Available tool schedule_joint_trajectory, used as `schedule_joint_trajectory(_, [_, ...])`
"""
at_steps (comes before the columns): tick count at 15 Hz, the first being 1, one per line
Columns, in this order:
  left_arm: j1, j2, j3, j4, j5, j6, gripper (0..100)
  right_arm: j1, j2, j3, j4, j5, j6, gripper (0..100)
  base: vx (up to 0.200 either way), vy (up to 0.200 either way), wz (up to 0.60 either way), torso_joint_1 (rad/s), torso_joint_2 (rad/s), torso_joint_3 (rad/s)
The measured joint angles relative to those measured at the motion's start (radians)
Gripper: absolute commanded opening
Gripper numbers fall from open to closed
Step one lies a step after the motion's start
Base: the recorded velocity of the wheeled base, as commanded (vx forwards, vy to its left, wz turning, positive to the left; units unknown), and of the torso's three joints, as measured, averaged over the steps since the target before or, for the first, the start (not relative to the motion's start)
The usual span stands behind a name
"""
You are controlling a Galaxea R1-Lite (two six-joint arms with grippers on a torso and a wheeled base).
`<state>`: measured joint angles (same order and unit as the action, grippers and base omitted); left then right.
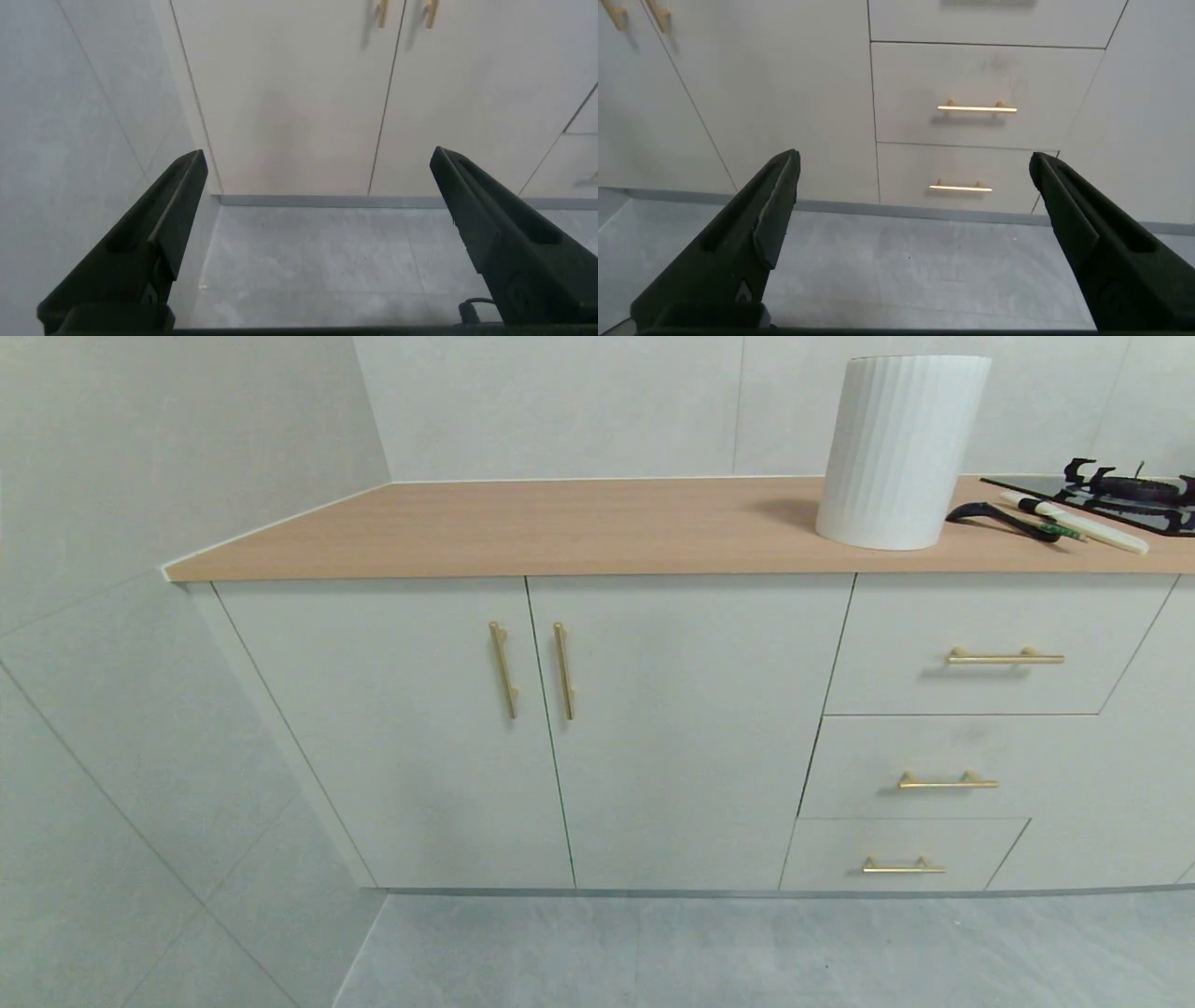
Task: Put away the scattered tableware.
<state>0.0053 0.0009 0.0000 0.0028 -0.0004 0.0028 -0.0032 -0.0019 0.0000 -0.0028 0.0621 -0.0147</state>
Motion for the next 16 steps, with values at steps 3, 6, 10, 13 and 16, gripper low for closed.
schedule_joint_trajectory(3, [0.001, 0.000, 0.000, 0.000, 0.000, 0.002, 100, 0.002, 0.000, 0.000, 0.000, 0.000, 0.001, 100, 0.000, -0.200, 0.00, 0.007, 0.00, 0.002])
schedule_joint_trajectory(6, [0.000, -0.001, 0.000, 0.000, 0.000, 0.001, 100, 0.001, 0.000, 0.000, 0.000, 0.000, 0.001, 100, 0.000, -0.200, 0.00, 0.001, 0.00, -0.002])
schedule_joint_trajectory(10, [0.000, -0.001, 0.000, 0.000, 0.000, 0.002, 100, 0.001, 0.000, 0.000, 0.000, 0.000, 0.001, 100, 0.000, -0.200, 0.00, 0.004, 0.00, -0.001])
schedule_joint_trajectory(13, [0.001, -0.001, 0.000, 0.000, 0.000, 0.001, 100, 0.002, 0.000, 0.000, 0.000, -0.001, 0.003, 100, 0.000, 0.000, 0.00, 0.000, 0.00, 0.000])
schedule_joint_trajectory(16, [-0.001, -0.001, 0.000, 0.000, 0.000, 0.001, 100, 0.001, 0.000, 0.000, 0.000, -0.001, 0.003, 100, 0.000, 0.000, 0.00, 0.000, 0.00, 0.000])
